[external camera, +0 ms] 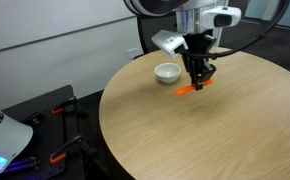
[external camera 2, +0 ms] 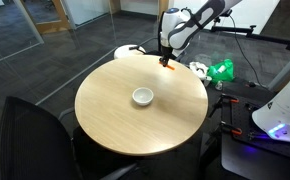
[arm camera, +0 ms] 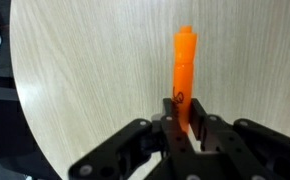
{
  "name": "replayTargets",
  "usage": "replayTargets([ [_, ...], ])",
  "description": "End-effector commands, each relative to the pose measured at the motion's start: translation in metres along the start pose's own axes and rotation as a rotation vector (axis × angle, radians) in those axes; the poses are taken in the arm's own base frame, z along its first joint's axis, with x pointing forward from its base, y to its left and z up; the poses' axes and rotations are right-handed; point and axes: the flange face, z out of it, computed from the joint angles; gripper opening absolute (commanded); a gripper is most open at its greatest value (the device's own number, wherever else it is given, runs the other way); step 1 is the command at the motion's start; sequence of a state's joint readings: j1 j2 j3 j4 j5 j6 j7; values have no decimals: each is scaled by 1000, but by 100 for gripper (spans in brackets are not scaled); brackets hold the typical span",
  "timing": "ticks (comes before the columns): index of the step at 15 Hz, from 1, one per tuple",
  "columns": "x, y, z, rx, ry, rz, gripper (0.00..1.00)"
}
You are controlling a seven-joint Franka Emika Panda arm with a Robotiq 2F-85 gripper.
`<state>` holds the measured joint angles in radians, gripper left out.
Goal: Pick the marker and put it in the bowl
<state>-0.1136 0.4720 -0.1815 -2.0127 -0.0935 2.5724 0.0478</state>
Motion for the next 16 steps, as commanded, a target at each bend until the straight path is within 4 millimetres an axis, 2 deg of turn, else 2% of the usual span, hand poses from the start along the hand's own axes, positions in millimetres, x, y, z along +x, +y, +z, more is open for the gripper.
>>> replayTargets([
  [1, -18, -33, -25, 6, 70, -33, 5],
  [5, -22, -75, -35, 32, 168, -59, 5],
  [8, -21, -100, -38, 54, 247, -56, 5],
  [16, -22, -143, -44, 105, 355, -42, 5],
])
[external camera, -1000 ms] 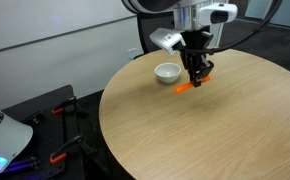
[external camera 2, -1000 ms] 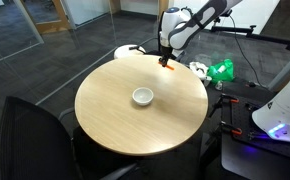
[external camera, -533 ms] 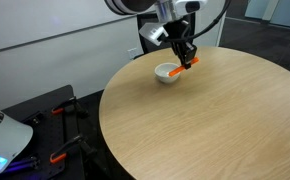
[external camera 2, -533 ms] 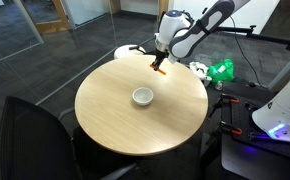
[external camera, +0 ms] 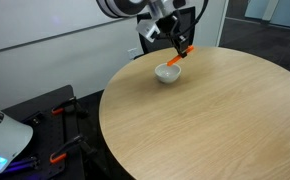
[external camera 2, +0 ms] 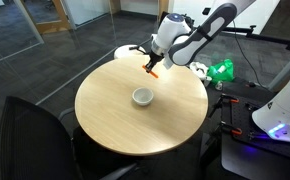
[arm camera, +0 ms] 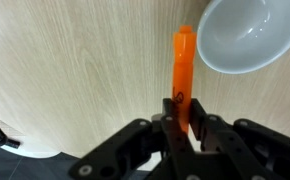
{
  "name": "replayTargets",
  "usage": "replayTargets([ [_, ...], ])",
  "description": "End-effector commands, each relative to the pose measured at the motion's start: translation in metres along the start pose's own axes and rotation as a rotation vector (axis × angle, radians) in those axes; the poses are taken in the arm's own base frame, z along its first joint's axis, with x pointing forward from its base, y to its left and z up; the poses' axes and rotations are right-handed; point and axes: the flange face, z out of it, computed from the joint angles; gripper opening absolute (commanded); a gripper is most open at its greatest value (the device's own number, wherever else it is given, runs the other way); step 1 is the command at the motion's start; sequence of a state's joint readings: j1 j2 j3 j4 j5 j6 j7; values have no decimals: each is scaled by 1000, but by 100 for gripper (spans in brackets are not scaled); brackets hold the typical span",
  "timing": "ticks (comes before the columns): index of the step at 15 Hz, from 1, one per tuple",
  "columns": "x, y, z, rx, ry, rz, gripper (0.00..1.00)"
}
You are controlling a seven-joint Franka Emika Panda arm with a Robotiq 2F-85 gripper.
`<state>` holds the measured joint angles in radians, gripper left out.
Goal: Pick the marker and put it in the bowl
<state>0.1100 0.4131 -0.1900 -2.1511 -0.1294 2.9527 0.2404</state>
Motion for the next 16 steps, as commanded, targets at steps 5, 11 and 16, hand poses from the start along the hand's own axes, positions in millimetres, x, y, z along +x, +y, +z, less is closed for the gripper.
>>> replayTargets([
  [5, -5, -39, 8, 30, 56, -48, 5],
  [11, -12, -69, 30, 55, 61, -101, 5],
  [16, -8, -82, 50, 47, 64, -125, 5],
])
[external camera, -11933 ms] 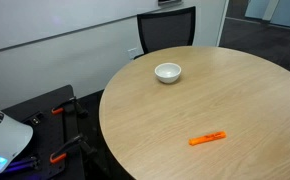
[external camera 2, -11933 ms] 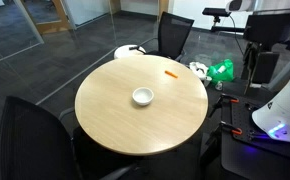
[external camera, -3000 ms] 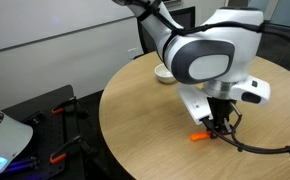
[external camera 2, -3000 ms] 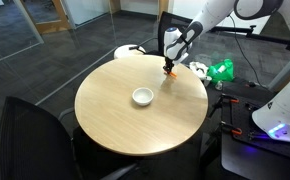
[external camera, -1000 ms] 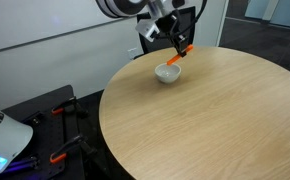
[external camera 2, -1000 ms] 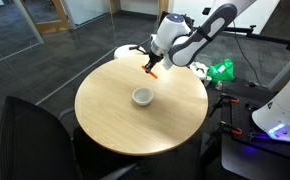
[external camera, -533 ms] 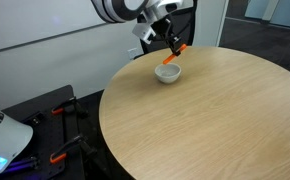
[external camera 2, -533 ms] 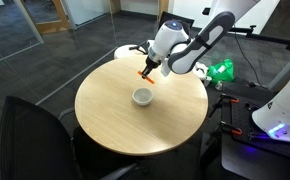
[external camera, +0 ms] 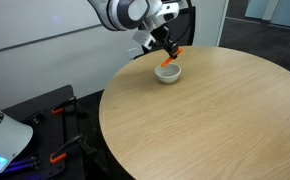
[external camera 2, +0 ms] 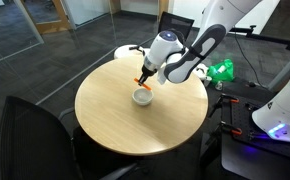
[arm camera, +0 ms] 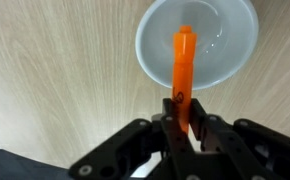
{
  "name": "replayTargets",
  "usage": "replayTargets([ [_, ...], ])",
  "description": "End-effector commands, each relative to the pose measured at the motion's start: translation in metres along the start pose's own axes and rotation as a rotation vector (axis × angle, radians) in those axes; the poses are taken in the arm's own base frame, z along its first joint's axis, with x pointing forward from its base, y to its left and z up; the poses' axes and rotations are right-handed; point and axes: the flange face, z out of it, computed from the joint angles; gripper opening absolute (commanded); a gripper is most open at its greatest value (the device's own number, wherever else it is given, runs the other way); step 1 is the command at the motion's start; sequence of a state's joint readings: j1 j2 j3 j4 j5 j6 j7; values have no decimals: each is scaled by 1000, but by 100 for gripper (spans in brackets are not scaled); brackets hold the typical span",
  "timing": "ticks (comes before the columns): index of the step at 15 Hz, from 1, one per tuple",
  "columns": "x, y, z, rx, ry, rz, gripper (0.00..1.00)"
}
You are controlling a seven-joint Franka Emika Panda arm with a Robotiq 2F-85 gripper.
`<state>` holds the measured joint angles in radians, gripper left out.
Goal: Pick the marker and put it in the bowl
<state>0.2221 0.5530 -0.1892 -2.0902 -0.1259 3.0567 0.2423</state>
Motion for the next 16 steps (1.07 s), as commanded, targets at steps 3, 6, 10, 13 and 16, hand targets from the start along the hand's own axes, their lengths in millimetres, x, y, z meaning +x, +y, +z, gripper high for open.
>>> replayTargets([
  [3, 13, -9, 24, -15, 27, -16, 5],
  [6, 15, -16, 40, -25, 18, -24, 5],
  [10, 10, -27, 55, -26, 4, -31, 5],
  [13, 4, -33, 57, -34, 8, -32, 5],
  [16, 4, -35, 46, -48, 42, -19, 46],
])
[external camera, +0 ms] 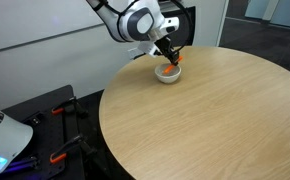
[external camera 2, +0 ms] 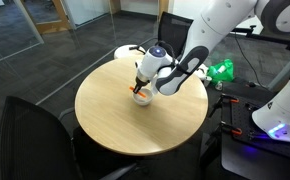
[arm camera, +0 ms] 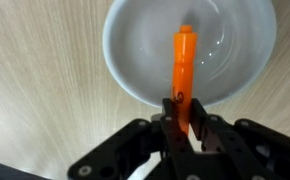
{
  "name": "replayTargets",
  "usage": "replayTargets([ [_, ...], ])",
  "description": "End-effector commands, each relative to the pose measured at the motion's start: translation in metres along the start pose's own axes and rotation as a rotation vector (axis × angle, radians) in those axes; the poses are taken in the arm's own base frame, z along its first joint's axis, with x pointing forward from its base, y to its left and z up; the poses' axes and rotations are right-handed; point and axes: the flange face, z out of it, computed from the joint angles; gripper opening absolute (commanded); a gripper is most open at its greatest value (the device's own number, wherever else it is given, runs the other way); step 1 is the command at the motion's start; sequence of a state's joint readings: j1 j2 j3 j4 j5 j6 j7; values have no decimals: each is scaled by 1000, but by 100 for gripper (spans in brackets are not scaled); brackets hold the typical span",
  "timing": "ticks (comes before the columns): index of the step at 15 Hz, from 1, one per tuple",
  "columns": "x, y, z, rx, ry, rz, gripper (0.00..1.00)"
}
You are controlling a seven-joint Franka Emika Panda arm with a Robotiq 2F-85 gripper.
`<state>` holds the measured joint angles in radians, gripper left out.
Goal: Pick the marker and put it in the bowl
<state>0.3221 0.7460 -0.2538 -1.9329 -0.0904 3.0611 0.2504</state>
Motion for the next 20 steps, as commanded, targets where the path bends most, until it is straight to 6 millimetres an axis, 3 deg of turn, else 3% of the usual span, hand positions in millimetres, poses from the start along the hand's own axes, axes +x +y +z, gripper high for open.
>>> replayTargets([
  [1, 6, -2, -17, -17, 64, 45, 53],
  [6, 7, -1, -40, -36, 150, 89, 90],
  [8, 5, 1, -49, -45, 169, 110, 100],
  [20, -10, 29, -115, -126, 134, 238, 100],
])
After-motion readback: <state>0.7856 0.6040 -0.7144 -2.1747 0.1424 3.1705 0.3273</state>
